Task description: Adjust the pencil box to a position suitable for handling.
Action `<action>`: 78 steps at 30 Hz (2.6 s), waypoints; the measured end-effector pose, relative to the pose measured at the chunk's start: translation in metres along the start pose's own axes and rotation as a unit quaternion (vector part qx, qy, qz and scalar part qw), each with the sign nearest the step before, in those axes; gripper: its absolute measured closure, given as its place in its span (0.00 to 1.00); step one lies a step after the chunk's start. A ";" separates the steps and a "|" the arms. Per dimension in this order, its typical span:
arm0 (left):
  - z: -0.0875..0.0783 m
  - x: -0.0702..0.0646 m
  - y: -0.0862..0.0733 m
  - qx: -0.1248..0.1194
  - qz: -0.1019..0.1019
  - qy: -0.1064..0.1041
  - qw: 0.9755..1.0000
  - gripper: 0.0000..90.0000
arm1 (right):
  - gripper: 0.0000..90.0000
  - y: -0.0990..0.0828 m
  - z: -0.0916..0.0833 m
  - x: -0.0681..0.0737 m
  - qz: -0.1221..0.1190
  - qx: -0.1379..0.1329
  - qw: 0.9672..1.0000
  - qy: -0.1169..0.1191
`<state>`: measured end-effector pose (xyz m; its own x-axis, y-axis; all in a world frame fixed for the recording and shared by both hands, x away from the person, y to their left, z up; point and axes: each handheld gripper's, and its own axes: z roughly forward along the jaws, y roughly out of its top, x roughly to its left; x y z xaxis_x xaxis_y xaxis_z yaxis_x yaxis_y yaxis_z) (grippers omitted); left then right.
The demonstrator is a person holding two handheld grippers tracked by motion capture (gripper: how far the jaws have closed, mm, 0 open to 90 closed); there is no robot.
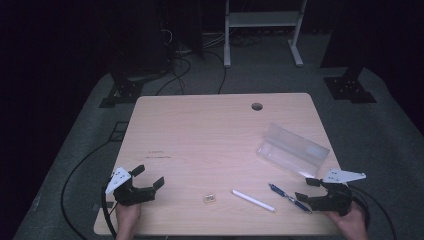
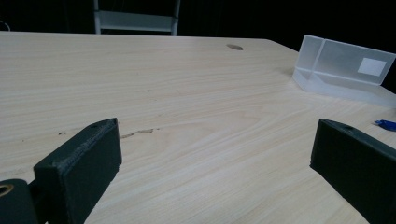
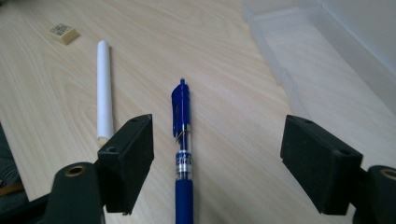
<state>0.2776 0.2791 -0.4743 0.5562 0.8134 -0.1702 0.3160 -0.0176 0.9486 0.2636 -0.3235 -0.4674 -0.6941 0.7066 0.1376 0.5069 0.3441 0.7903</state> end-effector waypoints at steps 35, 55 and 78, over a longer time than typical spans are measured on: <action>-0.004 0.001 -0.001 -0.004 0.002 0.004 1.000 0.01 | 0.20 0.046 0.014 -0.009 -0.026 -0.001 1.000 0.003; -0.006 0.001 -0.001 -0.007 0.006 0.007 1.000 0.01 | 0.16 0.073 0.032 -0.019 -0.038 0.027 0.999 -0.014; -0.007 0.001 -0.001 -0.010 0.003 0.007 1.000 0.01 | 0.24 0.080 0.058 -0.043 -0.020 0.066 0.997 -0.016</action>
<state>0.2725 0.2845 -0.4733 0.5473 0.8212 -0.1616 0.2968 -0.0099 0.9549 0.3632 -0.2906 -0.4448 -0.6995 0.7094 0.0858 0.5434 0.4501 0.7087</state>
